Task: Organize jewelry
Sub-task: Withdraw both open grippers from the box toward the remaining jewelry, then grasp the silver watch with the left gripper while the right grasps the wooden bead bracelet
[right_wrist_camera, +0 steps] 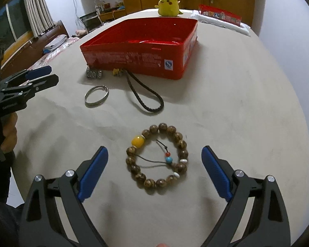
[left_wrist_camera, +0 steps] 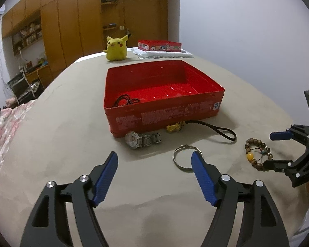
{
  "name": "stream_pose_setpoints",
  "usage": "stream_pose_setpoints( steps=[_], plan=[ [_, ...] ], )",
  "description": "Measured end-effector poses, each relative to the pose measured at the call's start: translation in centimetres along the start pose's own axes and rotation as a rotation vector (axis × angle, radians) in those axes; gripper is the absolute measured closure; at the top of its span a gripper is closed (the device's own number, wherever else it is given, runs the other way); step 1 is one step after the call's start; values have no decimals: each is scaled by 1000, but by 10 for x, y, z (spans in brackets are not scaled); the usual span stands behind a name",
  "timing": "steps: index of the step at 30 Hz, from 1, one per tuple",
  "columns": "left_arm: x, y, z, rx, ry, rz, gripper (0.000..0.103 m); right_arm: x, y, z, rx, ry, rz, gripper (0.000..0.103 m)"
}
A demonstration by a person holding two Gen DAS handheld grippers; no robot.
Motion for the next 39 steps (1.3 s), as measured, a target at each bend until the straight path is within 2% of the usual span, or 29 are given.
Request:
stream_pose_setpoints(
  steps=[6,18,21,23,26,28,31,34,36,39],
  plan=[
    [-8,-6,3,12,13,-24,28,-11,-15,-4,9,32,-29,12],
    [-12,-16,15,55,1,-26,25,-13,-20,-5,3,93,-9,13],
    [-5,-26,8,84,6,-22,23,-12,-19,-1,-6,87,1,29],
    [1,-35,3,97,14,-27,23,-12,-18,5,0,73,7,52],
    [10,-52,-4,116,20,-38,23,-13,-17,17,10,36,14,75],
    [15,-65,-8,122,30,-60,23,-14,-16,19,18,24,20,79],
    [20,-81,-14,176,38,-81,23,-12,-14,17,15,35,26,81],
    [22,-89,-18,194,50,-92,23,-7,-11,12,32,46,38,82],
    [23,-95,-20,214,53,-101,27,-3,-8,12,36,55,49,94],
    [23,-101,-20,199,74,-123,31,5,-2,17,39,53,66,95]
  ],
)
Point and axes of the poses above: each gripper's, at about its wrist camera, not at the fingertips, and y roughly against the way its jaws point, z to its right, x to its top, the point moved 6 cm from there along -y, roughly the way its jaws point, and after that the axes turned 15 degrees about y, right-handed, at the moved point
